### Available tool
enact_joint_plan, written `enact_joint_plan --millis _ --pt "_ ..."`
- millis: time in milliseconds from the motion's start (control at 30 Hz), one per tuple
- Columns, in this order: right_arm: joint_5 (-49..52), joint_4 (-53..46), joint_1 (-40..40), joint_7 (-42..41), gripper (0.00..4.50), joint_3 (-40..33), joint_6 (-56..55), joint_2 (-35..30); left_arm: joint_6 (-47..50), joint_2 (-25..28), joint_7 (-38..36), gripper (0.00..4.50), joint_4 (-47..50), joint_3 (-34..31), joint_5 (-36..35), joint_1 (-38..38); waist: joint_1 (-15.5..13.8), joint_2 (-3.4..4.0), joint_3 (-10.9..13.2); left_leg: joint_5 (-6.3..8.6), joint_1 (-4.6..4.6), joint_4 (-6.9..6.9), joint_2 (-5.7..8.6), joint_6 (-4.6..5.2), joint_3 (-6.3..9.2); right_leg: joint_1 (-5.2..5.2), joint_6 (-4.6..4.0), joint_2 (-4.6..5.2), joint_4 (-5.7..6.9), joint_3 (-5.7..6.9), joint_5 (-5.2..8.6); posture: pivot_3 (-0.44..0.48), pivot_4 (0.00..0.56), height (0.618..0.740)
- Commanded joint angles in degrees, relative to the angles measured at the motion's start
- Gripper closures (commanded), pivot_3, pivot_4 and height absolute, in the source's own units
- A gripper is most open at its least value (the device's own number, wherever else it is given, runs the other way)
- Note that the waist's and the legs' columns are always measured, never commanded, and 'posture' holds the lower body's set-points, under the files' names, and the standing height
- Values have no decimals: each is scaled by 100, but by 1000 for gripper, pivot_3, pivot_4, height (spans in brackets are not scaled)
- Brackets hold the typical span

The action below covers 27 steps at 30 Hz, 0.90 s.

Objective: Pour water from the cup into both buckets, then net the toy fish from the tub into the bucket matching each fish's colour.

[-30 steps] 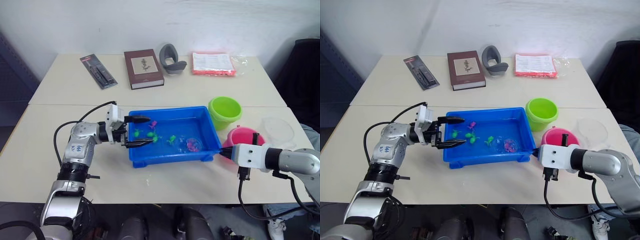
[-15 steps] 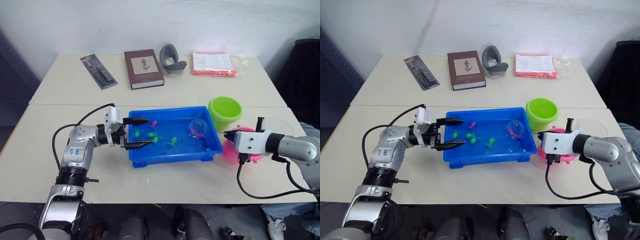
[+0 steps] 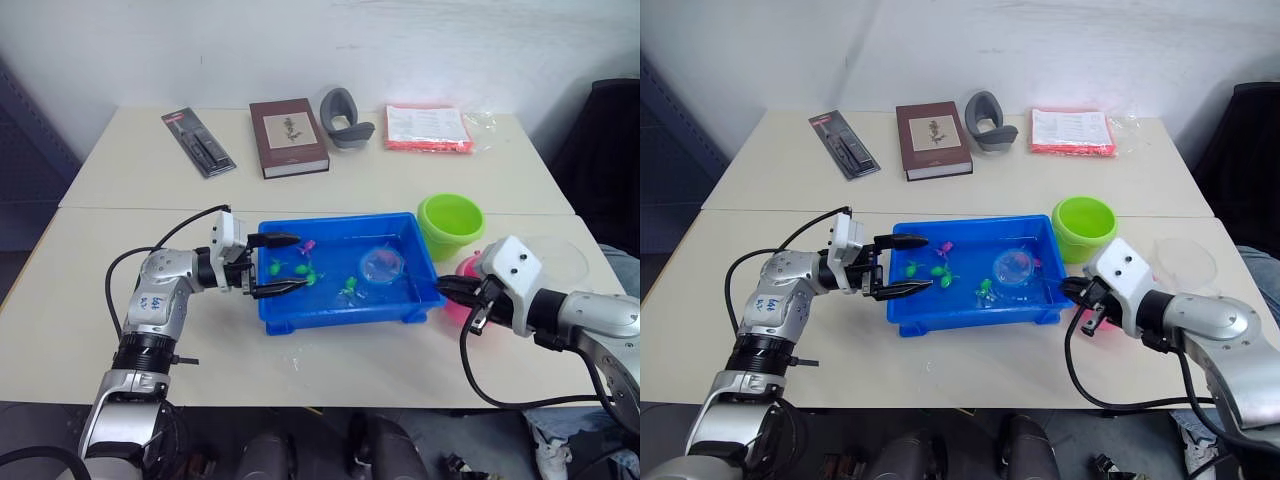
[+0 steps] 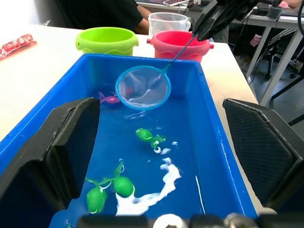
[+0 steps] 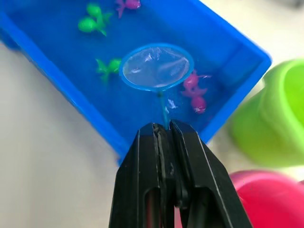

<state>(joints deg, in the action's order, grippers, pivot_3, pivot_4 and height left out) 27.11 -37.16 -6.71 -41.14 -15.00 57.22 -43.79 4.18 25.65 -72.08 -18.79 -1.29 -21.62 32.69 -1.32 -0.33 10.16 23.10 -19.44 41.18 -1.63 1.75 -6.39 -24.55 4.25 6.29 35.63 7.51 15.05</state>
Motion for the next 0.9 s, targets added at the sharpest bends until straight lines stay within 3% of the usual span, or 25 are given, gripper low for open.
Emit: enact_joint_plan --millis 33,233,333,633,900 --pt "611 -416 -272 688 4500 -624 1140 521 -57 33 1 43 89 -41 -68 32 3 1 0 0 -1 0 2 0 -1 -2 0 2 0 2 0 0 150 740" --pt "728 -553 -1112 1716 4500 -1174 3189 1650 -86 31 16 43 55 -25 -42 67 19 3 -1 0 -4 -4 5 0 0 -3 -1 2 2 5 1 0 150 740" --pt "848 -500 -1327 1954 4500 -1278 3520 1924 -106 34 22 43 33 -27 -34 75 22 5 -1 0 -6 -6 8 0 -1 -7 -1 -6 4 6 1 0 150 740" --pt "2048 -225 -1108 2567 4500 -1235 3528 1620 -143 41 21 43 27 -28 -36 62 34 5 -1 0 -14 -13 18 1 1 -9 0 -16 -4 9 0 0 150 740" --pt "2767 162 -1178 3703 4500 -1082 3528 1201 -95 47 22 43 126 -14 -56 40 83 6 -1 0 -14 -16 14 1 0 -10 0 -17 -5 8 0 0 150 740"
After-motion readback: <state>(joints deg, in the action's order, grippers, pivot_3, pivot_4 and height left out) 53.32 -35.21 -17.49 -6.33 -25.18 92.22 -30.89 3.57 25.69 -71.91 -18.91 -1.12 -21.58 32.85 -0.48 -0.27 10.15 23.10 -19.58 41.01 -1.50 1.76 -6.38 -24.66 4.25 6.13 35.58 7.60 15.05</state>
